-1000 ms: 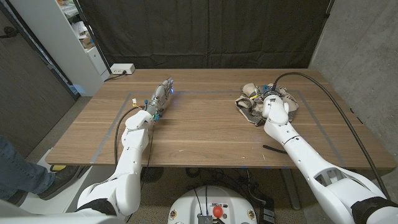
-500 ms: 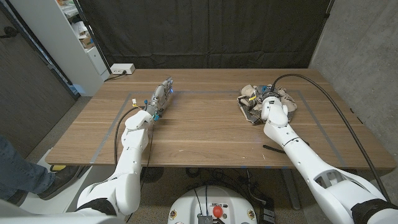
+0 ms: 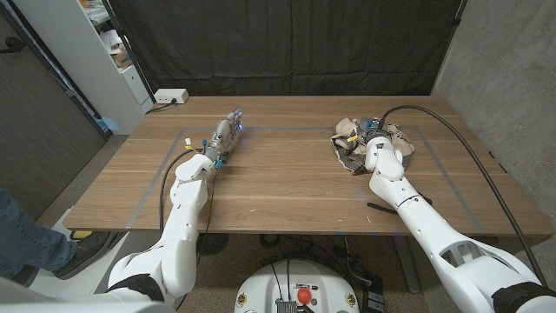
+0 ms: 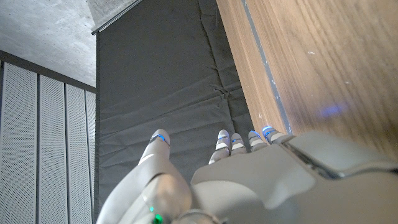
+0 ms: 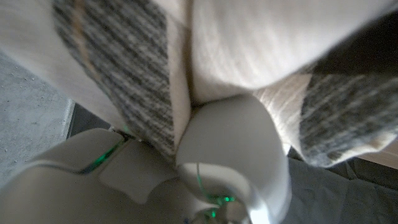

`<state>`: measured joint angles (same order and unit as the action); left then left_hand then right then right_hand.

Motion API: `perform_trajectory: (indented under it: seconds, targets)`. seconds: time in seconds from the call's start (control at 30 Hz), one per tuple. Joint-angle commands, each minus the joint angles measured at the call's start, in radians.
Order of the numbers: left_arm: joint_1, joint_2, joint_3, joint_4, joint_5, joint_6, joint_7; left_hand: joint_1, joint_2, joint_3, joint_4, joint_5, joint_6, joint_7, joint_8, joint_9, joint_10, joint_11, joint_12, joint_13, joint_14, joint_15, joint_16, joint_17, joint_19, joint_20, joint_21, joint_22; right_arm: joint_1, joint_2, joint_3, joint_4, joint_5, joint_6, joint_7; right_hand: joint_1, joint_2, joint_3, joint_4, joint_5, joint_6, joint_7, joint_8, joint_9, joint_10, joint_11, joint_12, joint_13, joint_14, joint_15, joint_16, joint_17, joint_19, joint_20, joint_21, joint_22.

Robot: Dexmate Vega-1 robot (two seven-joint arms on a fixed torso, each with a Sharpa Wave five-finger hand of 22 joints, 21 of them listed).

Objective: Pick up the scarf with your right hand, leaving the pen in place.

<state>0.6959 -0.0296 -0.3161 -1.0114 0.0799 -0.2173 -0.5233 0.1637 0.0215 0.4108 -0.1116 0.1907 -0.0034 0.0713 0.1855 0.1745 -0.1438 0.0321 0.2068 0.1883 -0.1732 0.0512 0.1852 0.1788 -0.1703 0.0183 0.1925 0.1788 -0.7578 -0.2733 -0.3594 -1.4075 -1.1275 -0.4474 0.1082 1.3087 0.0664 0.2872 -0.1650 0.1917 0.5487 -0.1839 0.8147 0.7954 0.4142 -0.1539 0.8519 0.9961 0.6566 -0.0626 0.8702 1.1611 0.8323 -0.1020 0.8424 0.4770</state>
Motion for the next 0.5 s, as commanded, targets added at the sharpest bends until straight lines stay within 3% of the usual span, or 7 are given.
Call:
perform_trajectory:
  seconds: [0.03,0.5]
  targets:
    - [-0.012,-0.002,-0.004,0.022,0.004,-0.011,-0.006,0.0,0.007,0.003,-0.005,-0.001,0.005,0.002,0.008,0.004,0.005,0.002,0.003,0.002,-0.045,0.005,0.005,0.004,-0.134,0.007,0.006,0.003,-0.025,-0.003,0.019,-0.044,-0.001,0.011,-0.056,0.079,0.067,0.006,0.004,-0.007,0.005,-0.005,0.017,0.022,-0.001,-0.008,0.015,0.027,0.012,-0.156,0.007,0.02,-0.009,-0.079,0.021,0.007]
    - [-0.014,-0.004,-0.005,0.021,0.007,-0.016,-0.01,0.0,0.008,0.002,-0.005,-0.002,0.007,0.002,0.007,0.004,0.006,0.004,0.003,0.002,-0.045,0.005,0.005,0.004,-0.135,0.007,0.006,0.003,-0.051,-0.005,0.034,-0.101,-0.019,0.012,-0.068,0.092,0.07,0.006,0.008,-0.011,0.012,-0.003,0.034,0.04,0.003,-0.009,0.035,0.078,0.029,-0.155,0.017,0.05,-0.015,-0.087,0.065,0.015]
